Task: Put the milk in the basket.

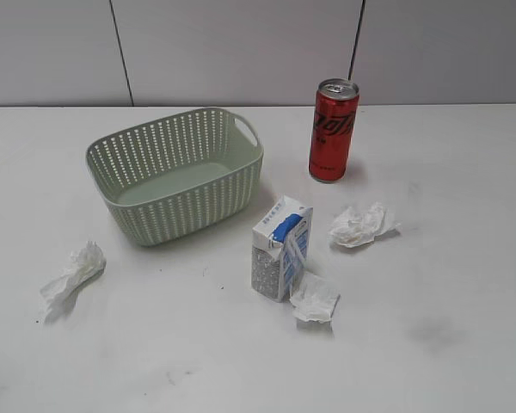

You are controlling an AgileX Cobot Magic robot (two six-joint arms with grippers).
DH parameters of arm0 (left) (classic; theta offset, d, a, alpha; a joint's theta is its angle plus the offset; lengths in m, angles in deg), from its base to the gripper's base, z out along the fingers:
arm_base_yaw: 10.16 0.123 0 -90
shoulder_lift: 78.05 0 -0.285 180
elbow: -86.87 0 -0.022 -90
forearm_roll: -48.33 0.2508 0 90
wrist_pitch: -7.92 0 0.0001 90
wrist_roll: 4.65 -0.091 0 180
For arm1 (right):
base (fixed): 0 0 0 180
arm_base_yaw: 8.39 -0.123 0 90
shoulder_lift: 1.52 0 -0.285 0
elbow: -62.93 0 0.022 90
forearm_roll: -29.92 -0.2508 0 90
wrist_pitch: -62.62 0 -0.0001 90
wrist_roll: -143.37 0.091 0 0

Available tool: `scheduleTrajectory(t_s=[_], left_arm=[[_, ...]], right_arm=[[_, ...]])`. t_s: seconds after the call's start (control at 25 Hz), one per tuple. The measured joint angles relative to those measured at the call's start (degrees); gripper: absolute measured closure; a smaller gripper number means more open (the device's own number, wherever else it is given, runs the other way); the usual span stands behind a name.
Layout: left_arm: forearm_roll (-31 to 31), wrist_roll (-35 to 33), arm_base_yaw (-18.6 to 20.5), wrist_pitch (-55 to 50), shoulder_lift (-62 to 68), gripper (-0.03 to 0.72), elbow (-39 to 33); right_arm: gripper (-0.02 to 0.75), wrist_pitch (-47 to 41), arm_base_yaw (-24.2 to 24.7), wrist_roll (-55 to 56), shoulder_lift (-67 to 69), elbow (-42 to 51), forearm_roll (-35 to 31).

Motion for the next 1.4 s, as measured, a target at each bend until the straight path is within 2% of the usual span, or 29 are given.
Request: scheduleTrajectory(t_s=[0.6,0.8,0.96,1.12,1.4], left_arm=[[-0.19,-0.04,0.00,0.00,0.00,0.029,0.00],[-4.07,-0.04,0.00,0.73,1.53,0.095,0.00],[-8.26,-1.10,0.00,6.64,9.20,0.115,0.88],[-15.30,-8.84,-0.24,17.84,20.29,0.115,3.15],[-20.35,-15.24,-6.51,20.90,44.21,0.110,13.56]], right_arm=[[0.153,0.00,0.00,-0.03,0.00,0.00,0.00],[0.153,0.00,0.00,-0.03,0.00,0.00,0.00],[0.151,0.00,0.00,0.02,0.00,0.00,0.00],[0.151,0.00,0.00,-0.03,0.00,0.00,0.00],[0.151,0.00,0.00,-0.02,0.00,0.00,0.00]])
